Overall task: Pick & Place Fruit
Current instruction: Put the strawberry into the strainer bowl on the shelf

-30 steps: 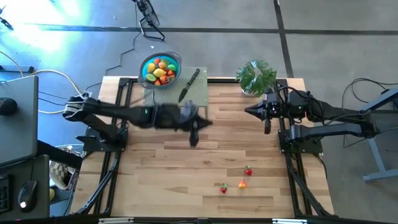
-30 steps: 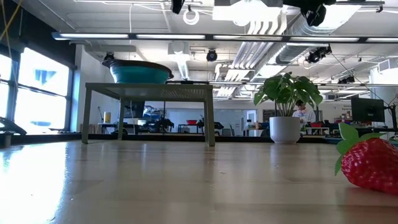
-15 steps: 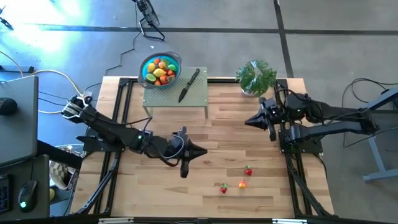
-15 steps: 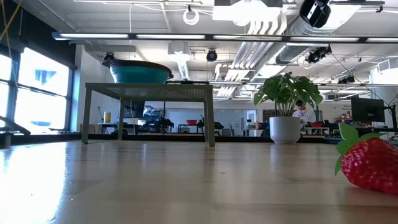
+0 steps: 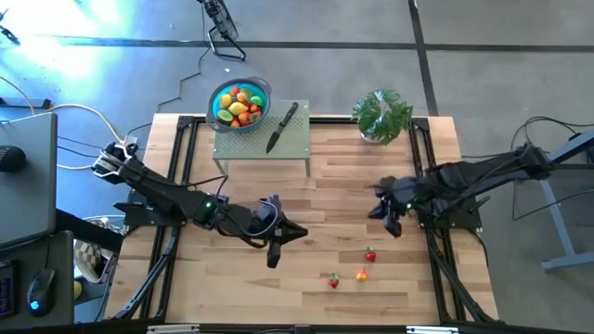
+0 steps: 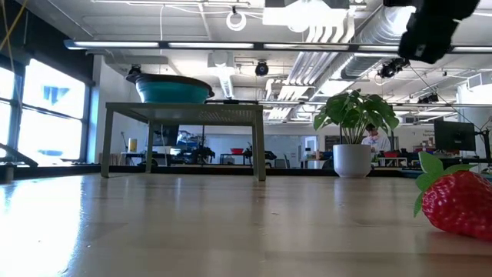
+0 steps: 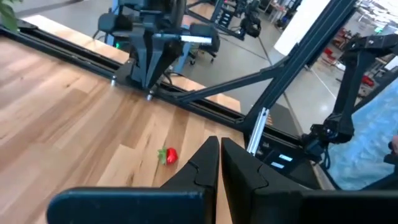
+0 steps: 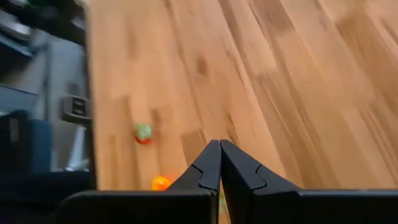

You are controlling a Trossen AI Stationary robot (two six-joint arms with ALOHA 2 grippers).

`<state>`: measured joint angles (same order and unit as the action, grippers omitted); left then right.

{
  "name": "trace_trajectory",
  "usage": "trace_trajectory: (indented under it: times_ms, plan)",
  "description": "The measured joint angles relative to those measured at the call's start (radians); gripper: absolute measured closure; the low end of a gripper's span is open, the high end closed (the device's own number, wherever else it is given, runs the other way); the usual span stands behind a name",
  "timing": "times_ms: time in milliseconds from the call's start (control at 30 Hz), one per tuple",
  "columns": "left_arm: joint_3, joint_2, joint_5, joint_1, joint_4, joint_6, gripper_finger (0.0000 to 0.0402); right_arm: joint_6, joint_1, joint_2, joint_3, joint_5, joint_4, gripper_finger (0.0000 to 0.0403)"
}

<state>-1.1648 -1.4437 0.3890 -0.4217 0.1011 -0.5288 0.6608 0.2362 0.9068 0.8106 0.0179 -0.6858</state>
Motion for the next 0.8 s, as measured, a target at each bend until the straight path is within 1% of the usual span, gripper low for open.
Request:
trace_trajectory:
  times_ms: [100, 267, 433, 533, 600, 667, 800]
  plan:
    - [0.0, 0.0, -0.01, 0.0, 0.001, 0.0, 0.0387, 0.076, 0.045, 0.035, 0.002, -0.04, -0.052, 0.04]
    - [0.0, 0.0, -0.014, 0.002, -0.001, 0.001, 0.0387, 0.196, 0.074, 0.085, 0.003, -0.037, -0.09, 0.04]
    - [0.0, 0.0, -0.015, 0.002, -0.008, 0.001, 0.0387, 0.202, 0.078, 0.143, 0.003, 0.005, -0.121, 0.04]
    - [0.0, 0.0, -0.015, 0.002, -0.007, 0.001, 0.0387, 0.202, 0.079, 0.185, 0.003, 0.01, -0.128, 0.0397]
    - [0.0, 0.0, -0.015, 0.002, -0.009, 0.001, 0.0387, 0.202, 0.078, 0.213, 0.003, 0.015, -0.129, 0.0385]
    - [0.0, 0.0, -0.015, 0.002, -0.021, 0.001, 0.0387, 0.204, 0.078, 0.241, 0.003, 0.025, -0.128, 0.0362]
    - [0.0, 0.0, -0.015, 0.002, -0.038, 0.001, 0.0387, 0.21, 0.078, 0.298, 0.003, 0.049, -0.131, 0.0292]
